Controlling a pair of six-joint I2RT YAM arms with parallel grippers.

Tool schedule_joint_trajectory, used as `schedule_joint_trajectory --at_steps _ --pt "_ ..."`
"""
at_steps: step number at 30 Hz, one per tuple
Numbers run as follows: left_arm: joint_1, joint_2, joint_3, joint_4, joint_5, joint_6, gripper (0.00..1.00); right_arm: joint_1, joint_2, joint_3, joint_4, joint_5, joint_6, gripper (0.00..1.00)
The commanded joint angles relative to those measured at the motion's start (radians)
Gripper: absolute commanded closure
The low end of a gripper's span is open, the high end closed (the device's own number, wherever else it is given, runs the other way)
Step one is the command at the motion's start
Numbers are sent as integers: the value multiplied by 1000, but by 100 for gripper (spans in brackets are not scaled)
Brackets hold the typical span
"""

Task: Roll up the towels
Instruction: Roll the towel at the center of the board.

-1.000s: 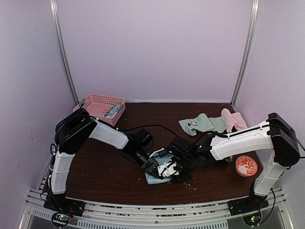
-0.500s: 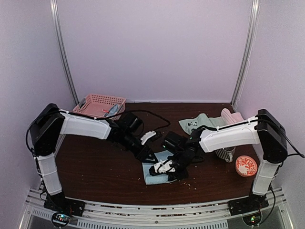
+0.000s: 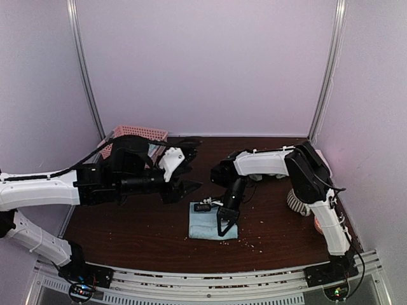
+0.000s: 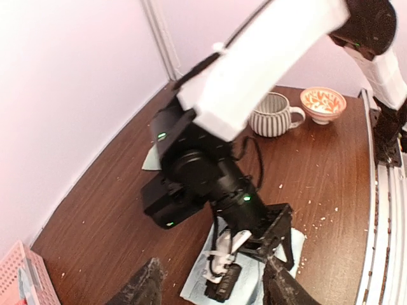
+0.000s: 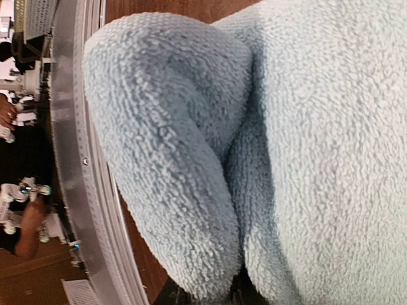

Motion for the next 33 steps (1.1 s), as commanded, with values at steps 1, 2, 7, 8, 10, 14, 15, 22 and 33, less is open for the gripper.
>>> schedule_joint_trajectory --at_steps 1,2,7,8,10,14,15,22,33 --pt "-100 160 74 -121 -70 147 45 -29 181 62 -81 57 21 90" --pt "-118 199 84 -137 -83 158 45 -32 190 65 -76 58 30 90" --pt "-174 360 141 -173 -103 206 43 -34 185 40 -33 76 63 89" --pt "-179 386 148 -168 -101 224 43 -34 183 38 -35 78 60 89" --pt "-184 432 159 -157 -105 237 42 -34 180 34 -40 79 56 89" --pt "-191 503 166 -138 -114 263 39 -33 173 24 -32 90 62 88" --pt "-194 516 166 -133 -118 271 39 -33 174 24 -29 93 65 88" --pt "-199 582 164 -107 -127 298 47 -33 178 23 -26 80 74 88" --pt "-210 654 160 -62 -112 274 59 -33 154 51 -57 33 47 87"
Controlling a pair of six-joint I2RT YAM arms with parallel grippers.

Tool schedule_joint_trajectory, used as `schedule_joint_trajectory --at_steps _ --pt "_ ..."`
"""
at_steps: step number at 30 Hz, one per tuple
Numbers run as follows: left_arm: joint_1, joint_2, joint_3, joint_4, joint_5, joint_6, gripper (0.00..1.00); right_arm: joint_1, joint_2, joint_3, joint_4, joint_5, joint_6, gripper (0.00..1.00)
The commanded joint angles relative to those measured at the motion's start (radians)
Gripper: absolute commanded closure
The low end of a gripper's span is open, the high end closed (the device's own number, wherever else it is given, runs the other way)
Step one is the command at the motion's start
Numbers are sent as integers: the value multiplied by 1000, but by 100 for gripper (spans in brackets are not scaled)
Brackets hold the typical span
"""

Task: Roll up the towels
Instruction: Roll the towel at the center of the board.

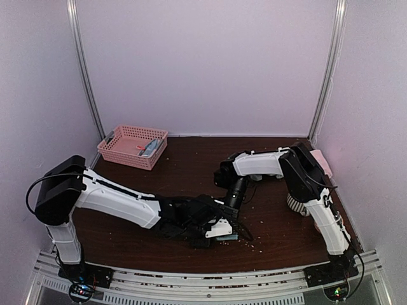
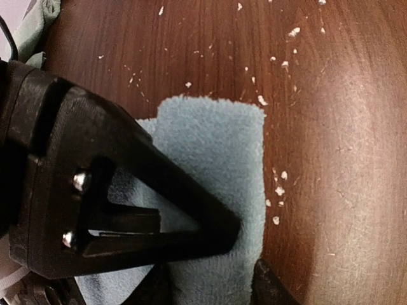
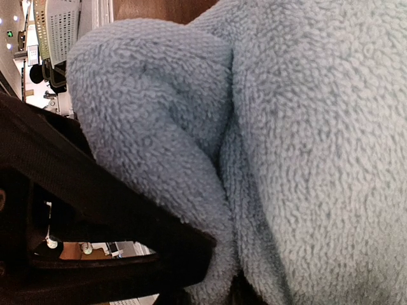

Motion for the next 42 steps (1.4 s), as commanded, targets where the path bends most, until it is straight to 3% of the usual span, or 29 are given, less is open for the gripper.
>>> schedule_joint_trajectory --at_steps 1,3,7,14,22,26,32,37,42 --pt "-14 35 14 48 9 -4 59 9 46 -22 64 157 -9 87" --pt "-19 50 15 48 5 -8 61 9 30 -16 64 159 -5 85" --pt "-23 52 19 48 19 -27 77 6 -13 -11 47 172 -10 77" --pt "-24 67 25 3 40 -47 89 -44 -191 -11 35 216 -20 58" --pt "-21 72 73 -94 156 -98 93 -141 -246 -33 92 245 42 57" --pt "4 87 136 -174 254 -136 94 -143 -229 -67 183 318 95 64" --pt "101 204 294 -341 494 -169 93 -222 -287 37 192 384 145 66" --pt "177 376 501 -518 691 -209 93 -359 -459 55 287 437 210 63" --pt "242 488 587 -553 902 -287 93 -422 -728 -36 378 392 227 61"
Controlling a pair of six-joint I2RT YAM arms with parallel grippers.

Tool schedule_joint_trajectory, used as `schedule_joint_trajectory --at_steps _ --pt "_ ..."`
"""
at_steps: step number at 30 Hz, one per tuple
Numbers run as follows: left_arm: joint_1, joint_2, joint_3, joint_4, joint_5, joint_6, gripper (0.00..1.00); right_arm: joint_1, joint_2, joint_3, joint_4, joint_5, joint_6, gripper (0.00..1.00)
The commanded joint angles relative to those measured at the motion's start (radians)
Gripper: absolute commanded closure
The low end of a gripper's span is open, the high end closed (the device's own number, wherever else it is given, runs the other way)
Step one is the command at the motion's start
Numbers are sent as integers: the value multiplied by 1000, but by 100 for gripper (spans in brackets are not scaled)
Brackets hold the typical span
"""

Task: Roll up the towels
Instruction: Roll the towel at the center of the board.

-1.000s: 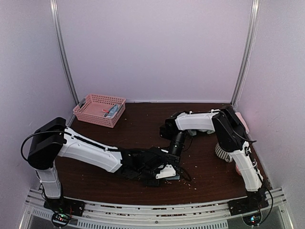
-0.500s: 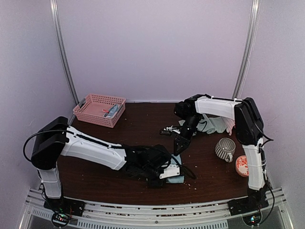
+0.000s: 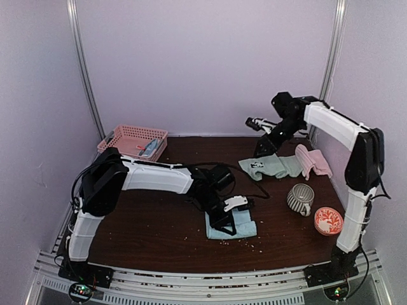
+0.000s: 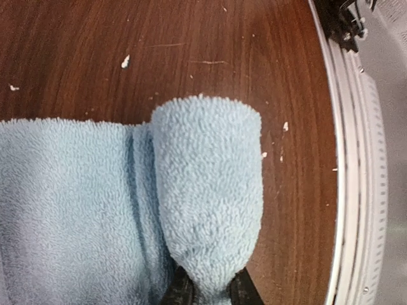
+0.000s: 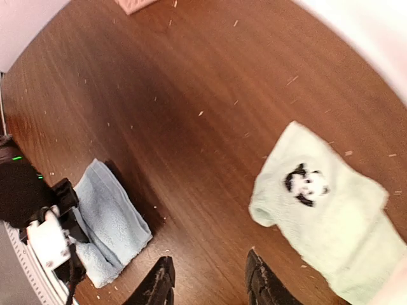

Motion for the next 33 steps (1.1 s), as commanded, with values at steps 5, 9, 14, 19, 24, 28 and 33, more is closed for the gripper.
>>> schedule_joint_trajectory --at_steps 5,9,14,19,24,28,33 --pt "93 200 61 -123 376 -165 93 1 -510 -251 138 -255 -131 53" --pt "108 250 93 -156 416 -190 90 139 -665 -394 137 -217 -233 45" --pt "124 278 95 -177 433 -183 89 405 -662 -542 129 -26 -285 46" --pt "126 280 111 -194 394 -169 89 601 -627 -775 329 314 -243 50" --pt "126 283 103 -194 370 -179 89 668 -532 -899 487 466 -252 45" --pt "126 279 87 -200 349 -175 87 685 -461 -933 564 513 -243 43" --pt "127 276 88 -201 351 -165 86 698 -416 -975 654 547 -249 42"
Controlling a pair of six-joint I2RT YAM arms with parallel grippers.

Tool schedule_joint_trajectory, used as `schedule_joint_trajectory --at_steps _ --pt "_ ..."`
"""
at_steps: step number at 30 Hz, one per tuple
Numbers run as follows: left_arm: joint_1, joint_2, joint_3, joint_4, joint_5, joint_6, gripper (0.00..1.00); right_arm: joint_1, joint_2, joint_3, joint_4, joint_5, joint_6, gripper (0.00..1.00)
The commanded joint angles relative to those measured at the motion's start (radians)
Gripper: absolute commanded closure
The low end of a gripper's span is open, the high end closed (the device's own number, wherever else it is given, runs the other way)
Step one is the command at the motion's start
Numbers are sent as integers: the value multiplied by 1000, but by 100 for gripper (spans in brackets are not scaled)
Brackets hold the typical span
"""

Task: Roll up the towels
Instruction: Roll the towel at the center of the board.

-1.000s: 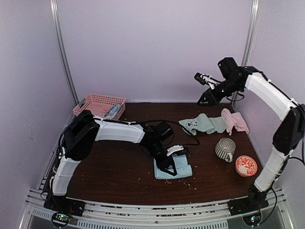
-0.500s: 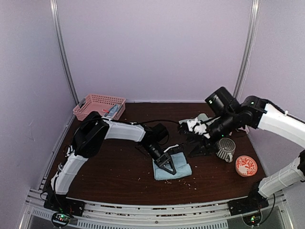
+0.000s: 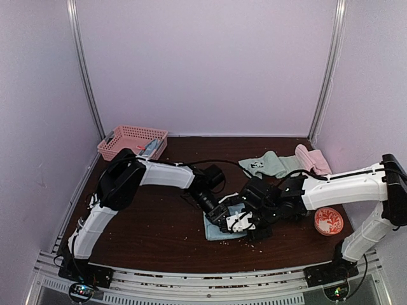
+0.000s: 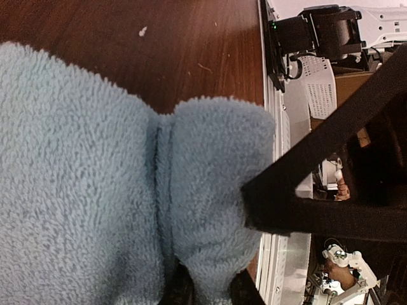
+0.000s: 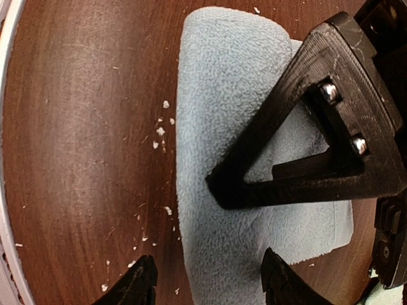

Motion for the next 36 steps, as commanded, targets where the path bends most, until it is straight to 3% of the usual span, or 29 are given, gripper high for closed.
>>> schedule_joint_trajectory --at_steps 1,4,6,8,10,13,17,21,26,29,32,36 --pt "-5 70 -43 -84 -167 10 86 15 37 -34 140 83 -4 42" --pt "-6 77 -32 -84 -162 11 85 15 81 -63 192 83 -20 44" --pt "-5 79 -25 -84 -162 10 85 16 110 -77 211 74 -28 50" --pt "-3 75 -19 -92 -161 11 84 15 134 -68 198 49 -29 66" --pt "-2 52 -13 -98 -180 26 75 14 154 -44 151 -1 -36 81" --pt "0 -44 -29 -64 -344 22 65 9 168 -7 56 -108 -56 89" --pt "40 -239 -150 73 -592 -62 56 -26 211 48 -50 -229 -57 91" --pt "85 -457 -322 218 -735 -126 54 -99 307 152 -195 -382 -62 91" --pt "71 -765 -586 436 -869 -98 51 -232 536 374 -408 -585 -86 91" --pt "-4 -927 -742 585 -991 -2 47 -293 698 500 -559 -649 -137 90" --pt "-111 -985 -795 644 -1058 121 42 -330 826 589 -663 -687 -155 90" --pt "-211 -878 -715 548 -1065 261 42 -345 881 625 -681 -694 -142 90"
